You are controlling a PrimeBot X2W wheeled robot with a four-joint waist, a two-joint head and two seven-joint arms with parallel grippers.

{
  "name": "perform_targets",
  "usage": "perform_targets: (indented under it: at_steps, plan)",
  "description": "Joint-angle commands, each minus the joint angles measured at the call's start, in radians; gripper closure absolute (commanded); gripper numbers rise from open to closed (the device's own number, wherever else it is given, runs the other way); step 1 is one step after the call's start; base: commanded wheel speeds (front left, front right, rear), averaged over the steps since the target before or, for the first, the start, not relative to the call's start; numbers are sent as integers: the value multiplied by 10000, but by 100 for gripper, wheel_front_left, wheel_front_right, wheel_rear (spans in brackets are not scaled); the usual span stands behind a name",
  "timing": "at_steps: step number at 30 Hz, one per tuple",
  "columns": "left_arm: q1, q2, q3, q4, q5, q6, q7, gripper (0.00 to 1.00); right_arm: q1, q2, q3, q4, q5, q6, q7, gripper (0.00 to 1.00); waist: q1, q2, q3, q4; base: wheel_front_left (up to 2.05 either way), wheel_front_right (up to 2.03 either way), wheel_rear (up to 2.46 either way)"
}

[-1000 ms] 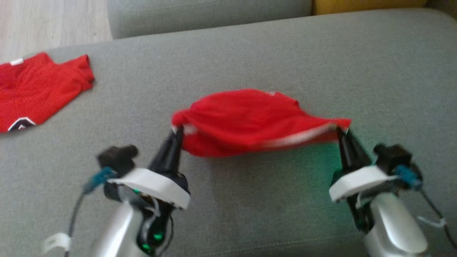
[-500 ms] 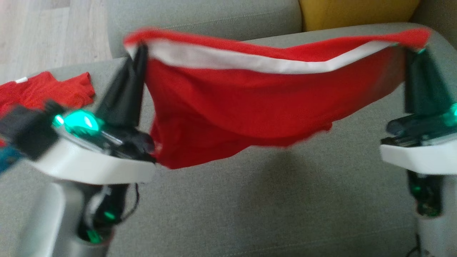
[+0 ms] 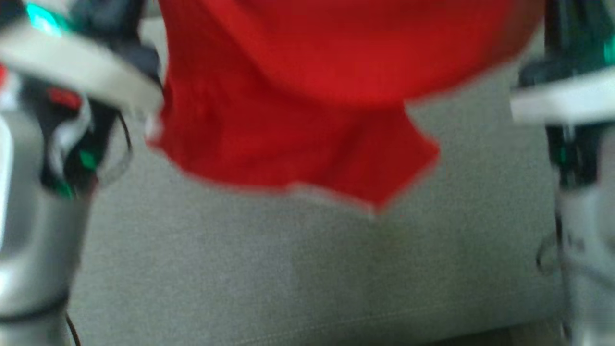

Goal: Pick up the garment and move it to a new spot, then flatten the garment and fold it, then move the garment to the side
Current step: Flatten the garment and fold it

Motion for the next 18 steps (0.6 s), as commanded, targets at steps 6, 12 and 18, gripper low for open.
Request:
perform_targets:
  at_steps: [6, 12, 18]
  plan:
    - [-3862, 179, 584, 2679, 786, -113, -826, 100, -4069, 710, 289, 2898, -892, -7, -1442, 100, 0, 0, 1909, -460, 0, 0, 0]
    - [-5415, -68, 92, 4979, 1496, -526, -2196, 100, -5614, 1041, 499, 5490, -915, -7, -2742, 100, 0, 0, 2992, -693, 0, 0, 0]
    - [-4670, -240, -184, 6075, 1223, -850, -2770, 100, -5163, 1050, 1632, 7088, 110, -7, -3157, 100, 0, 0, 3761, -647, 0, 0, 0]
